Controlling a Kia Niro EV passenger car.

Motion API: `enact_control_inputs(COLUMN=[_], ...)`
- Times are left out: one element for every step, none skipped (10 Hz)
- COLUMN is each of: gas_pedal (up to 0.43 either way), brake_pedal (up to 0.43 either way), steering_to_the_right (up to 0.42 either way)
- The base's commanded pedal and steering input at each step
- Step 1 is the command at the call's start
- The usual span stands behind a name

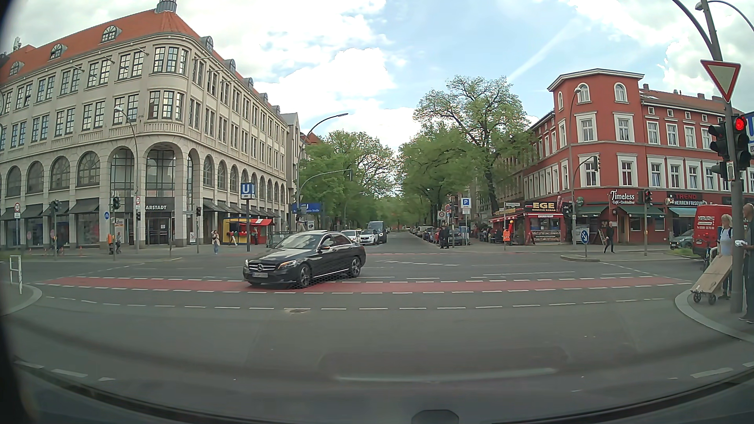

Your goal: Follow the waypoints while adhering to traffic rules and regulations

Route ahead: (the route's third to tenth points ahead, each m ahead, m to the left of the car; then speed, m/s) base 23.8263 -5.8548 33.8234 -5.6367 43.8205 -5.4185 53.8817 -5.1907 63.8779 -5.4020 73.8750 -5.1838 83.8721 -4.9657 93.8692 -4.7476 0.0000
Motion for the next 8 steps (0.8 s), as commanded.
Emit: enact_control_inputs(gas_pedal=[0.0,0.0,0.0,0.0,0.0,0.0,0.0,0.0], brake_pedal=[0.409,0.409,0.409,0.409,0.409,0.409,0.409,0.409], steering_to_the_right=[-0.003,-0.003,-0.003,-0.003,-0.003,-0.003,-0.003,-0.003])
